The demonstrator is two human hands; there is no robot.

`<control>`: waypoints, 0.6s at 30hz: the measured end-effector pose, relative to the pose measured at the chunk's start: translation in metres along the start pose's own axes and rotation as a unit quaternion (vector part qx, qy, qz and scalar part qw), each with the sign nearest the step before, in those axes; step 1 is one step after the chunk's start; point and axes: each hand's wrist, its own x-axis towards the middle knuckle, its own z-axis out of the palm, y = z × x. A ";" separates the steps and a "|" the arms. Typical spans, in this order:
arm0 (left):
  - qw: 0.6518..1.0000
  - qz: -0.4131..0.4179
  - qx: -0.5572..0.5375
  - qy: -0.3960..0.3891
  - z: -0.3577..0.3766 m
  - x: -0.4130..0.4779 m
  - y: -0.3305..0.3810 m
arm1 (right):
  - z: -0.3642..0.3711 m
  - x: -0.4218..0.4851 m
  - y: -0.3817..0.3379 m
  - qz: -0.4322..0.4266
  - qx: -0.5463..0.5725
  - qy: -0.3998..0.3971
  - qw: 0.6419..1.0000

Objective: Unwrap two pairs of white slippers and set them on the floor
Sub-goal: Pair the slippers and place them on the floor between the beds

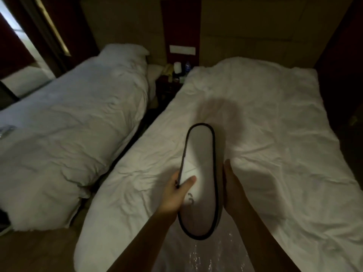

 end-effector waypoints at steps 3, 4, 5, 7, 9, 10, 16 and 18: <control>1.000 0.020 -0.018 -0.006 -0.019 -0.006 0.019 | 0.025 -0.009 0.001 0.043 0.078 -0.073 0.993; 0.999 0.029 -0.013 -0.002 -0.027 -0.008 0.026 | 0.035 -0.013 0.003 0.044 0.095 -0.097 0.990; 0.999 0.041 -0.005 0.001 -0.035 -0.009 0.032 | 0.046 -0.017 0.005 0.040 0.103 -0.114 0.987; 0.998 0.063 0.009 0.009 -0.055 -0.010 0.041 | 0.069 -0.028 0.009 0.050 0.106 -0.130 0.985; 0.995 0.087 0.029 0.025 -0.082 -0.011 0.050 | 0.088 -0.032 0.016 0.073 0.112 -0.140 0.981; 0.994 0.096 0.042 0.036 -0.098 -0.011 0.053 | 0.100 -0.033 0.019 0.095 0.118 -0.158 0.976; 0.992 0.097 0.082 -0.009 -0.227 -0.024 0.064 | 0.204 -0.060 0.070 0.079 0.108 -0.194 0.972; 0.993 0.091 0.065 -0.021 -0.275 -0.032 0.068 | 0.243 -0.070 0.091 0.068 0.079 -0.181 0.978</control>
